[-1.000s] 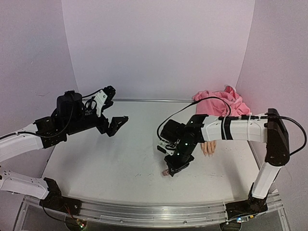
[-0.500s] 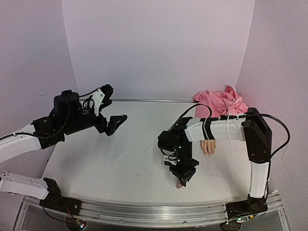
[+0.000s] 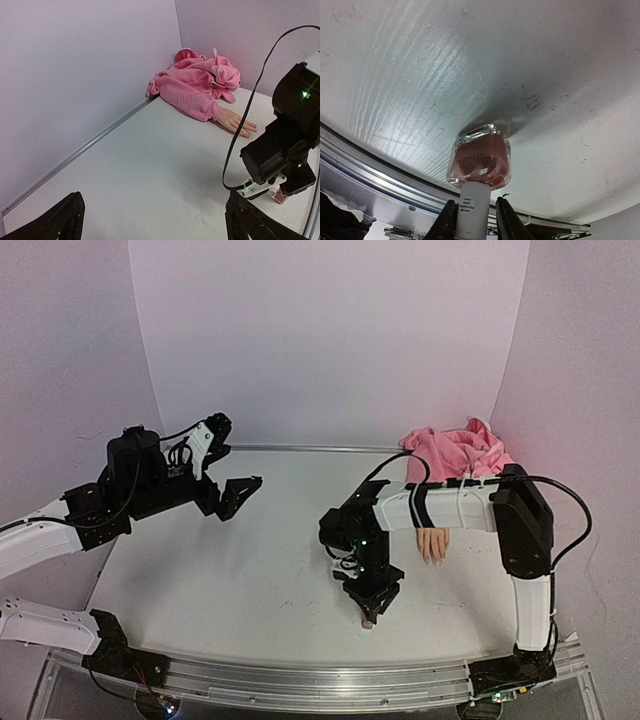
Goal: Paint the nails
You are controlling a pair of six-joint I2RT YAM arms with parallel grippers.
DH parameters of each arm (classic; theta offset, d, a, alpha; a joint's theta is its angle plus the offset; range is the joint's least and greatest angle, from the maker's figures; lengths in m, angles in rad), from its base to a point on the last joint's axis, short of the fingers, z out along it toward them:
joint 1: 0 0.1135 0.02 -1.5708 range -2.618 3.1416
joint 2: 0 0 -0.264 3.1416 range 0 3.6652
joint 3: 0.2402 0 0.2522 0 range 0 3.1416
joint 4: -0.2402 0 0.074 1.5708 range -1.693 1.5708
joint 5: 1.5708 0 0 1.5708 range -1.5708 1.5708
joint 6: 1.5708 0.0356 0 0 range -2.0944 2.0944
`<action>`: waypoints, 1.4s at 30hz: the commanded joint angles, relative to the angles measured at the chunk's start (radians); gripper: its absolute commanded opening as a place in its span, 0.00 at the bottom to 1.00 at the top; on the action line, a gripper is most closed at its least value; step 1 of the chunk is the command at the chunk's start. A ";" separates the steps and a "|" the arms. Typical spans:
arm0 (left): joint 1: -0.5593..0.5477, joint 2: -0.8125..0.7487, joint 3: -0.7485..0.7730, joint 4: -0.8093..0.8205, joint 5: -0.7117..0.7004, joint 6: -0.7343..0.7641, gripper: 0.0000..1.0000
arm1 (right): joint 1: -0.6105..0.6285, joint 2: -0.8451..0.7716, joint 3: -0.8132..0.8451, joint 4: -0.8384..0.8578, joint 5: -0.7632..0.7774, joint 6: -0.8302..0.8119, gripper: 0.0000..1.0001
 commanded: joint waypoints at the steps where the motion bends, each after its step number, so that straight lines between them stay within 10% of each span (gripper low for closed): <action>1: 0.005 -0.016 0.001 0.046 0.016 -0.011 0.99 | -0.003 0.008 0.041 -0.068 0.018 0.000 0.29; 14: 0.005 -0.038 -0.002 0.046 -0.022 0.009 0.99 | -0.072 -0.136 0.164 -0.013 0.091 0.063 0.54; 26: 0.169 -0.031 0.100 -0.049 -0.203 -0.120 1.00 | -0.359 -0.827 -0.302 0.696 0.475 0.108 0.98; 34: 0.501 -0.126 0.114 -0.178 -0.098 -0.256 1.00 | -0.411 -1.201 -0.569 0.887 0.849 -0.019 0.98; 42: 0.557 -0.214 0.089 -0.167 -0.064 -0.214 1.00 | -0.412 -1.366 -0.688 0.930 0.893 -0.035 0.98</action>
